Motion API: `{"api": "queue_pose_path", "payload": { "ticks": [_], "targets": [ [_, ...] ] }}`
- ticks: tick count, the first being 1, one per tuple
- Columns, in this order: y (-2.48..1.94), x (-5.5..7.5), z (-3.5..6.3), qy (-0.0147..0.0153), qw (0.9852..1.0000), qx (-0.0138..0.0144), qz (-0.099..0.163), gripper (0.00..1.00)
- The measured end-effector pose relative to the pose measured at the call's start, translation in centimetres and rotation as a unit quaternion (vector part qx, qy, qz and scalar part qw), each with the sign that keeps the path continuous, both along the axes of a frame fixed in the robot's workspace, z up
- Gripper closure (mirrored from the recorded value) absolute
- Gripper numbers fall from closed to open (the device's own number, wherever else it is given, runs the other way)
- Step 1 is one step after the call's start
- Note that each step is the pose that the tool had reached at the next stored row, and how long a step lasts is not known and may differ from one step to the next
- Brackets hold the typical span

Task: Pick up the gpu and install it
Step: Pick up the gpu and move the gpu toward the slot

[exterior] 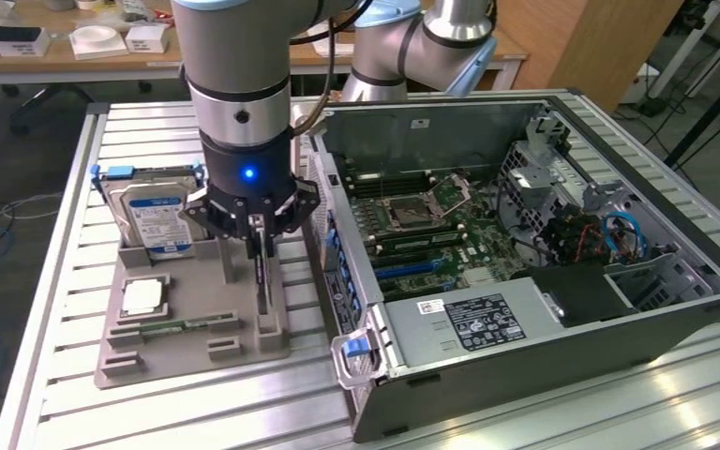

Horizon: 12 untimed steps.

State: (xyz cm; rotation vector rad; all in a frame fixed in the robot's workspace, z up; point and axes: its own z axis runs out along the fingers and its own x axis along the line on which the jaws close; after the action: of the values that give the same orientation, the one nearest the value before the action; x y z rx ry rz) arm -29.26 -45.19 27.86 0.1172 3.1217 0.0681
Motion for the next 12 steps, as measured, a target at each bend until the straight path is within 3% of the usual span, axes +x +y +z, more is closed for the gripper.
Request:
{"api": "queue_pose_path", "payload": {
  "ticks": [12],
  "targets": [
    [0.00,0.0,1.35,-0.0016,1.0000,0.0000,0.000,0.74]
  ]
}}
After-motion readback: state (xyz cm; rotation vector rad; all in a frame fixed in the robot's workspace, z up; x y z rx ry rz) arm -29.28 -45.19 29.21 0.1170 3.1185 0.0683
